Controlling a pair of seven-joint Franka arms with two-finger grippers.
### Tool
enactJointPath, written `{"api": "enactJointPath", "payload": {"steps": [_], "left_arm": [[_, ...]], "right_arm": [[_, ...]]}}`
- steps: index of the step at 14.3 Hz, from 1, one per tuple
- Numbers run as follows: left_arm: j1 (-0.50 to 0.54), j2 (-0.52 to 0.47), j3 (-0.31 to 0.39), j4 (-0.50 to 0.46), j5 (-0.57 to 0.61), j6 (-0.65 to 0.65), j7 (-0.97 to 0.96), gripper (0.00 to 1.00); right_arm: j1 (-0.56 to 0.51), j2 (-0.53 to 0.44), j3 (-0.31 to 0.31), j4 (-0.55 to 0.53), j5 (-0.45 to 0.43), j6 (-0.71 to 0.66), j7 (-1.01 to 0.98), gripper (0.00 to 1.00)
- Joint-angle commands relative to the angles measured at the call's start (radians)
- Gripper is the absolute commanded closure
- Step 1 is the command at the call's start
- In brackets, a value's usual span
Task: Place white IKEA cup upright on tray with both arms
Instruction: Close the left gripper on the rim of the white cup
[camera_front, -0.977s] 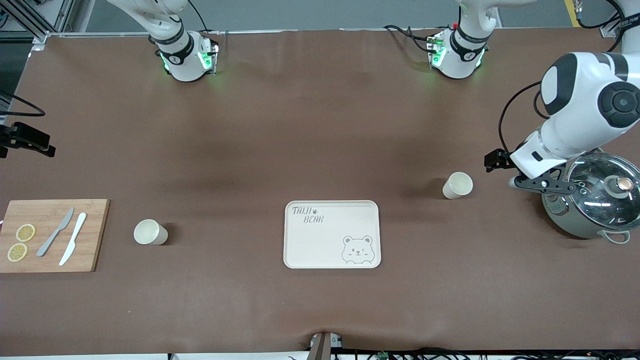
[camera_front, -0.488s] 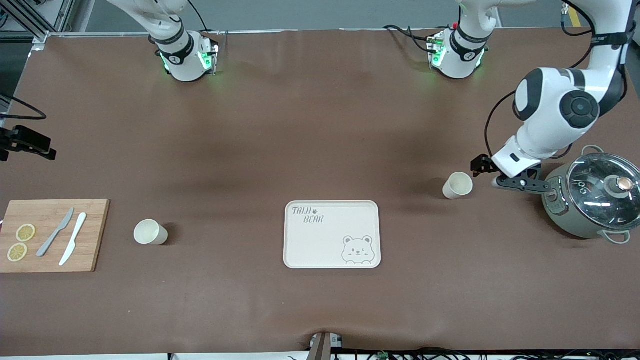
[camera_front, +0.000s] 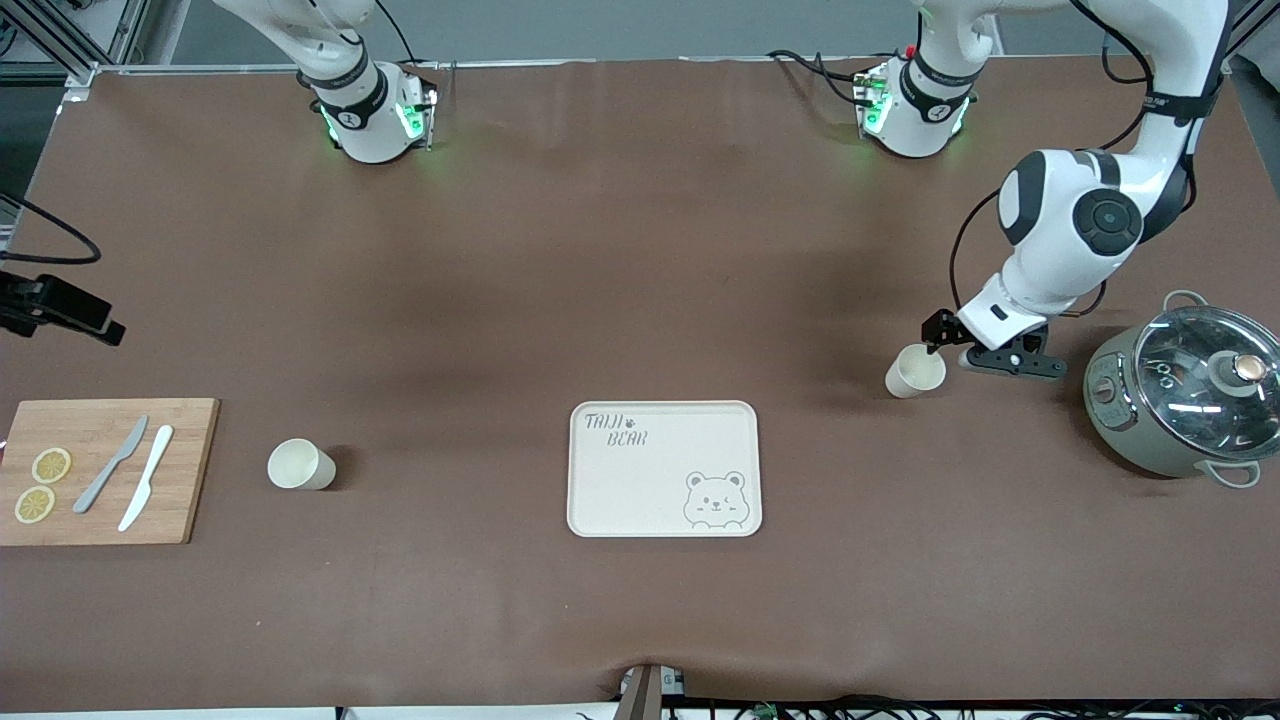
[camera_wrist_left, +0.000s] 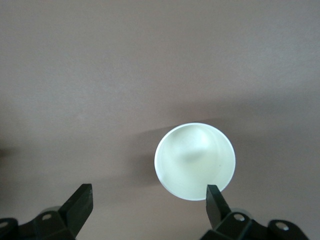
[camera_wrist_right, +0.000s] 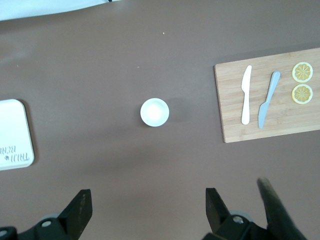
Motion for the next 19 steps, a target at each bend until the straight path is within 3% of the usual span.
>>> {"api": "enactJointPath", "payload": {"steps": [1,14,15,16,19], "left_arm": [[0.005,0.023,-0.007,-0.023,0.019,0.063,-0.019,0.00],[0.030,0.153,-0.005,-0.016,0.028,0.219,-0.004,0.00],[0.025,0.149,-0.004,-0.017,0.027,0.219,-0.022,0.43],[0.034,0.147,-0.004,-0.020,0.030,0.216,-0.004,0.99],[0.037,0.145,-0.004,-0.017,0.030,0.218,0.004,1.00]], "right_arm": [[0.036,-0.002,0.000,0.002,-0.049,-0.002,0.061,0.00],[0.024,0.000,0.002,0.005,-0.023,0.009,0.064,0.00],[0.035,0.001,0.002,0.005,-0.030,0.011,0.066,0.00],[0.053,0.009,-0.009,0.006,-0.030,0.009,0.066,0.00],[0.195,0.008,-0.148,0.006,-0.032,0.005,0.067,0.00]]}}
